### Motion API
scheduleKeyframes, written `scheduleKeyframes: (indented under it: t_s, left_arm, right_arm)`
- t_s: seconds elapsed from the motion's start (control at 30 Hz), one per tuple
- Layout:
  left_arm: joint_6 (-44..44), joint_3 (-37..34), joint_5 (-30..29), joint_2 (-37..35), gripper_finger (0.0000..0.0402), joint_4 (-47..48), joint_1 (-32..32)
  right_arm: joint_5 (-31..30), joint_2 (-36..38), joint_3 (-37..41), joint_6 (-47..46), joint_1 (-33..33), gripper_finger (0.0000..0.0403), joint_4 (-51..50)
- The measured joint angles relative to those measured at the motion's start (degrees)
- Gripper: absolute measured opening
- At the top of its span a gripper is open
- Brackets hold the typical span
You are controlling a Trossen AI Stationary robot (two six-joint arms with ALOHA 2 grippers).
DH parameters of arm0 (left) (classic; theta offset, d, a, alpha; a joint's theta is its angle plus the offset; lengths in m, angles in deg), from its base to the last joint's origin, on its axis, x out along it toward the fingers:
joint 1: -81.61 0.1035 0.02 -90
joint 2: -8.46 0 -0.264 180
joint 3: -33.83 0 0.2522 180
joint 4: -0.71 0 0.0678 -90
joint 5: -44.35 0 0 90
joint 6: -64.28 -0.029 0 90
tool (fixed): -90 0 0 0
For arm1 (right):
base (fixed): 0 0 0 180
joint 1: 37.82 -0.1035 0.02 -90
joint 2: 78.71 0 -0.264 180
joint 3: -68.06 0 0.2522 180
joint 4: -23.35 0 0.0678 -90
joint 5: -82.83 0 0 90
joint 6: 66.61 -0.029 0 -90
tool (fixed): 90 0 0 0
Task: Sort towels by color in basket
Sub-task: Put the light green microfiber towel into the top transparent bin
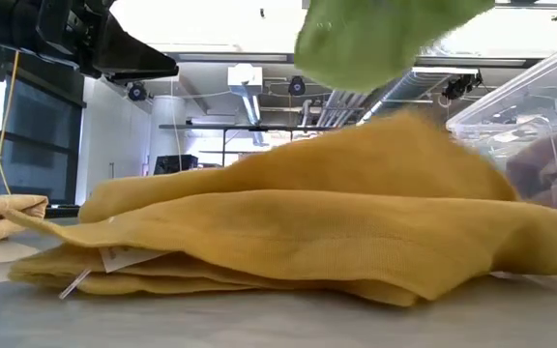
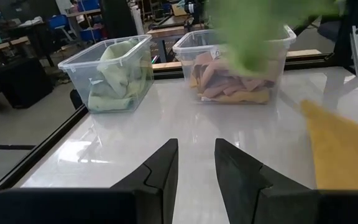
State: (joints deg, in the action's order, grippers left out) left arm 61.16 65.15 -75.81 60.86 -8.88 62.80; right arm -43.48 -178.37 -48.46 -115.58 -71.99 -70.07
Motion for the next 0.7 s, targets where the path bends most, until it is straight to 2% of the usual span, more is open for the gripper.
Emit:
scheduleKeyframes:
  t_s: [0.07, 0.13, 0.23, 0.37, 0.4, 0.53, 0.63, 0.7]
  left_arm:
    - [0.0, 0.0, 0.0, -0.02, 0.0094, 0.02, 0.0]
    - [-0.08, 0.0, 0.0, -0.02, 0.0094, 0.0, 0.02]
    - [-0.12, 0.04, 0.0, -0.02, 0.0094, 0.01, 0.01]
    - [0.16, 0.02, -0.01, 0.03, 0.0094, 0.41, 0.0]
    - [0.32, 0.02, 0.0, 0.06, 0.0094, 0.67, 0.0]
    - [0.87, 0.02, -0.02, 0.07, 0.0094, 1.59, 0.03]
    - [0.94, 0.02, -0.02, 0.07, 0.0094, 1.57, 0.04]
    - [1.1, 0.02, -0.02, 0.07, 0.0094, 1.65, 0.04]
  right_arm:
    - [-1.76, 0.03, -2.64, 1.49, 6.02, 0.001, -11.15]
    - [-1.92, 2.24, -1.42, 11.02, 13.22, 0.0009, -8.12]
    - [3.41, 6.23, 1.94, 27.69, 25.33, 0.0009, -1.14]
    - [2.13, 9.31, 3.42, 28.46, 43.21, 0.0008, -11.41]
    - [1.65, 10.17, 3.45, 29.47, 47.37, 0.0008, -10.57]
    - [7.82, 14.6, 3.74, 37.42, 60.27, 0.0008, -6.57]
    - [9.05, 14.4, 3.91, 38.83, 68.91, 0.0008, -9.21]
    - [13.36, 14.08, 4.61, 42.43, 73.51, 0.0008, -10.11]
